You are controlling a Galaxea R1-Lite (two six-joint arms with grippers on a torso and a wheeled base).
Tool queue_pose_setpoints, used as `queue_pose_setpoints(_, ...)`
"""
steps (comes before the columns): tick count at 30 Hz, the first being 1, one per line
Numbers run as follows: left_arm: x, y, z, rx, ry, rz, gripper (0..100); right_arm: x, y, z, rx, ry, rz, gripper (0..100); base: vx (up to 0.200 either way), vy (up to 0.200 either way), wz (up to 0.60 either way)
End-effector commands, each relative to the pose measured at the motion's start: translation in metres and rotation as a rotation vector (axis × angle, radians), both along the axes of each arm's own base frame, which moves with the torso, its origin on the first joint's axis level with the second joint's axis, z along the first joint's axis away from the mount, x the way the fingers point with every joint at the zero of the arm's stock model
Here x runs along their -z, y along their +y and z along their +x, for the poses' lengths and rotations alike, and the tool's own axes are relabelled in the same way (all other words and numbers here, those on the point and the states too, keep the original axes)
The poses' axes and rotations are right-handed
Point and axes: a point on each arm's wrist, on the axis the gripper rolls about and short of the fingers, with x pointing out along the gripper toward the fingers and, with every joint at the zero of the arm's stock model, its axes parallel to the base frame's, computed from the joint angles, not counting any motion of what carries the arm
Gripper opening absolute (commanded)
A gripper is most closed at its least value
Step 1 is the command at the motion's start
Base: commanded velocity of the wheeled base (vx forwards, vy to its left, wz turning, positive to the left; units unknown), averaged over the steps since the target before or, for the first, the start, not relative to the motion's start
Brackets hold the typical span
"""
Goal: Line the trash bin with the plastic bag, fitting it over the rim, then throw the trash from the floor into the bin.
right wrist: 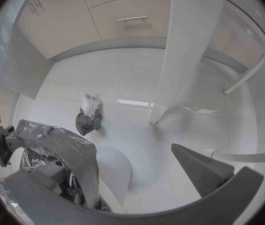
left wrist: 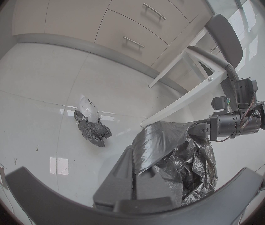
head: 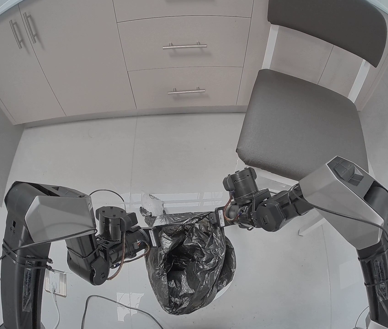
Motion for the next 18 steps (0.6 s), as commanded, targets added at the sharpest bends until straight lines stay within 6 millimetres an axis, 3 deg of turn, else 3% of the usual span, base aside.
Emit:
queue_pose_setpoints(1, 0.0046, 0.0001, -0.0003, -0.001, 0.012, 0.002, 0, 0.0094, 0.0000, 0.0023, 0.003, 0.011, -0.006, 100, 0.000, 0.000, 0.00)
queue_pose_setpoints(18, 0.0049, 0.0033, 0.0010, -0.074, 0.026, 0.052, 0, 0.0120, -0.0009, 0.0050, 0.013, 0.013, 0.000, 100, 0.000, 0.000, 0.00)
